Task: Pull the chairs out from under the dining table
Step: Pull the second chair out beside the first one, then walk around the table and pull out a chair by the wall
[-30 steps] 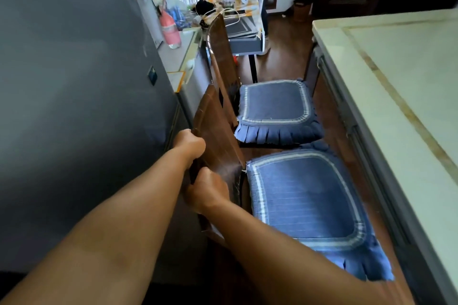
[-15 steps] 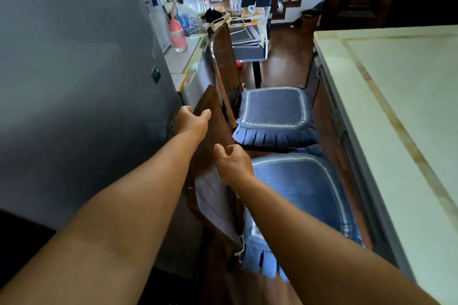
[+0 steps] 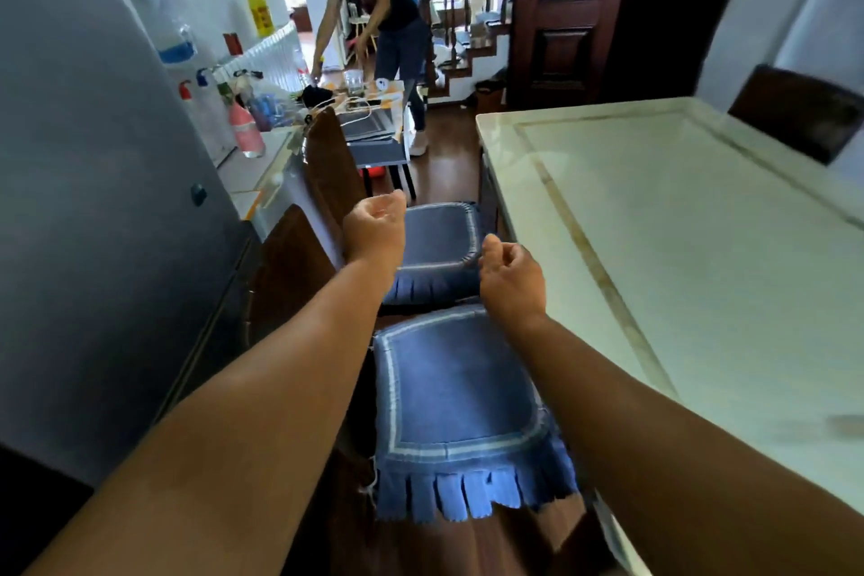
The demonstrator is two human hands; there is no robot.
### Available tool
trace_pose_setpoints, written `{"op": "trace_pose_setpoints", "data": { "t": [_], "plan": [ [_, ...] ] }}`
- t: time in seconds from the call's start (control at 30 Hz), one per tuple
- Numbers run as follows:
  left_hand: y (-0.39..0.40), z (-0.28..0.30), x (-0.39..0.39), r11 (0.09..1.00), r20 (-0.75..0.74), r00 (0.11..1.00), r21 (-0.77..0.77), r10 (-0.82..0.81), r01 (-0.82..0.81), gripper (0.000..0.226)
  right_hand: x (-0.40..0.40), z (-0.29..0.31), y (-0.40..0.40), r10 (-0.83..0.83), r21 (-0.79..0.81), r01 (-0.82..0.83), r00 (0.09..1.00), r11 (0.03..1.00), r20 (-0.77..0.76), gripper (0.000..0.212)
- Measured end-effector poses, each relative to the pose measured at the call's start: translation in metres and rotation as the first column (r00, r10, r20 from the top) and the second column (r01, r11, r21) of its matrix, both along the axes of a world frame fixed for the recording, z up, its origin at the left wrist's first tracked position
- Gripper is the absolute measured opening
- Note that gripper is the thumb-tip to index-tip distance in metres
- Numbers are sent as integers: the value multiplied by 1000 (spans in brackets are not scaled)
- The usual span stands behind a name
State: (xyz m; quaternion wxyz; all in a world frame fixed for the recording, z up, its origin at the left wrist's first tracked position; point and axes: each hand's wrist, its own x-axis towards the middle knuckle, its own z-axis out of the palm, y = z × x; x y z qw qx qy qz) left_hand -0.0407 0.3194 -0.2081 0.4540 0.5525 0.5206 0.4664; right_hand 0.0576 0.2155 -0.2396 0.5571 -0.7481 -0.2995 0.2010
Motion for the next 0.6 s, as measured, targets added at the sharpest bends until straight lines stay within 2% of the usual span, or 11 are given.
{"op": "trace_pose_setpoints", "data": {
  "t": [0.17,0.33,0.5,0.6],
  "plan": [
    [-57,0,45,980,74,977,-11,-199,201,22,28,21,-67,-177,4,177,984,984,28,44],
    [-118,4,86,946,56,945,38,-323,321,30,53,35,-132,-323,22,322,946,946,18,44],
    [-179,15,138,885,62,883,22,-465,464,25,90,45,-201,-450,59,449,893,892,10,43],
    [-221,20,175,835,17,836,54,-549,547,28,119,49,-241,-531,73,529,848,846,4,41]
  ]
}}
